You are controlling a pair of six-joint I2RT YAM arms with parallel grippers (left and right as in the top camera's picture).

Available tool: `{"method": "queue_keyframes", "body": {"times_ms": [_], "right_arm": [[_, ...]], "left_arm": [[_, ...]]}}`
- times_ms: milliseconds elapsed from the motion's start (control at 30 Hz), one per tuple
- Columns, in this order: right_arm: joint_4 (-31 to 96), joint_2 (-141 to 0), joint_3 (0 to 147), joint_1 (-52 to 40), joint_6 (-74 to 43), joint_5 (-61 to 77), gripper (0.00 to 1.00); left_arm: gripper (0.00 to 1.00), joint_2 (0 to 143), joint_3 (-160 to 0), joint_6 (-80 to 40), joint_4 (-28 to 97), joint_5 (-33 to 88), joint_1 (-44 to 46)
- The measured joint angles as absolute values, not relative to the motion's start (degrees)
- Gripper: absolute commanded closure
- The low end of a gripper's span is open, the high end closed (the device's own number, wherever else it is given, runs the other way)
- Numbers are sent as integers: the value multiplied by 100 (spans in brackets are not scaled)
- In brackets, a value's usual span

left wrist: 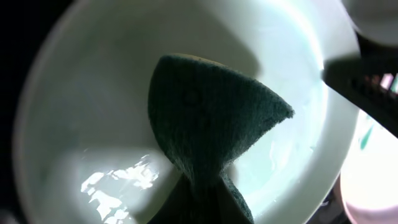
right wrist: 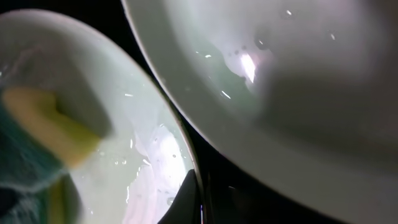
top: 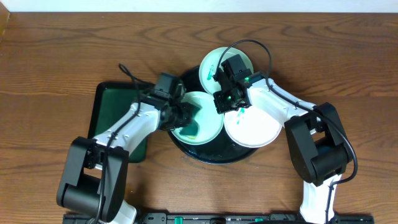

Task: Clean dirty plates on tray and stack at the side
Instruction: 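Continue scrubbing the plate surface with the sponge in left gripper, then lift the sponge off the plate back over the basin with left gripper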

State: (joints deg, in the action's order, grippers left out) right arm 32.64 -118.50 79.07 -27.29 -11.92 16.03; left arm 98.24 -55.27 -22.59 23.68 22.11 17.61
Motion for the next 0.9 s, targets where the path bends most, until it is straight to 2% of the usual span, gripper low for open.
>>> {"method": "queue_keyframes", "body": {"times_ms": [133,300,600,900], "right_arm": [[3249,-11850,7907,-2727,-1221,1590,99],[3221,-11850,7907,-2727,-1262,1577,99],[3225,-11850,7907,-2727,-1284,1579,99],[3225,-11856,7907,-2751,-1334,1693,99]], "left_arm": [[93,9736,-5522,-2298,2432,2217,1688],[93,9699,-5494,-2488,2416,2145,2027],[93,9620,-5227,-2851,2209,1190,2351],[93,9544,-5074,-2899,1938,-1135,2438]]}}
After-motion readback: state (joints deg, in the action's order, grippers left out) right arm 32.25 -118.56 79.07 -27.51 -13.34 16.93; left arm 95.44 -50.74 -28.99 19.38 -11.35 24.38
